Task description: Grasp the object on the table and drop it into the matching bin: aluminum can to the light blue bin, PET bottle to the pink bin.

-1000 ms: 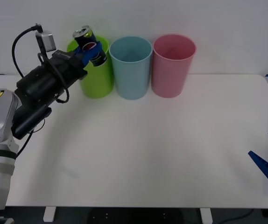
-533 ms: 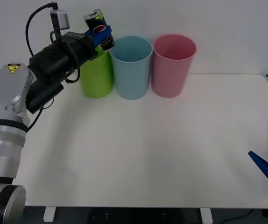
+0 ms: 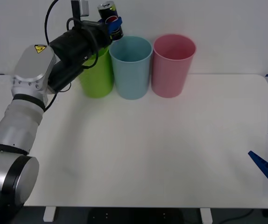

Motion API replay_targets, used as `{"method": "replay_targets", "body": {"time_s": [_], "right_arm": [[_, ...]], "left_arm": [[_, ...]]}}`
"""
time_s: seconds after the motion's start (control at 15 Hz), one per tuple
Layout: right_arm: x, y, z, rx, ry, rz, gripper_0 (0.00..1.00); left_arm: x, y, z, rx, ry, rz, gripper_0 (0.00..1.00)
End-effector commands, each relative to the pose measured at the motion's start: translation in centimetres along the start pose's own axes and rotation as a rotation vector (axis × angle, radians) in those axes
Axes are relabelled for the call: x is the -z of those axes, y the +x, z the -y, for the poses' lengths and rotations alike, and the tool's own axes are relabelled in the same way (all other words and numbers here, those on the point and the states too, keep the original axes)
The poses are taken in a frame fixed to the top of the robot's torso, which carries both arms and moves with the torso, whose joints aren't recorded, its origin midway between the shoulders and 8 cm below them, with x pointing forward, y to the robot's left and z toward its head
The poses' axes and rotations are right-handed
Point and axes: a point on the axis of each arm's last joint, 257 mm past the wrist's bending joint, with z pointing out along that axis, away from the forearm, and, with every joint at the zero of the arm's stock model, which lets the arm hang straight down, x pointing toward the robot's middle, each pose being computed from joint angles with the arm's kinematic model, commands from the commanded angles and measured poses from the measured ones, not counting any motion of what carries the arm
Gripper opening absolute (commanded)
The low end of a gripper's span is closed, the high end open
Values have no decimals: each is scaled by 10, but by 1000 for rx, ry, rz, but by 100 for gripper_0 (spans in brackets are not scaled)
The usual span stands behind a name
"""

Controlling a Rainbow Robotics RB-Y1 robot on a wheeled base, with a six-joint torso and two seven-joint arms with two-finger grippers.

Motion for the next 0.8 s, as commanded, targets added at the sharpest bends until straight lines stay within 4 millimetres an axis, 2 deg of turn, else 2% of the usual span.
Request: {"method": "replay_targets", "body": {"time_s": [0.07, 0.33, 0.8], "right_arm": [[0, 0, 0, 0, 0, 0, 100], [0, 0, 0, 0, 0, 0, 100], [0, 0, 0, 0, 0, 0, 100]], "left_arm": [[-20, 8, 2, -42, -43, -15, 1], [-43, 16, 7, -78, -96, -43, 1], [-47, 24, 17, -83, -92, -51, 3]]}}
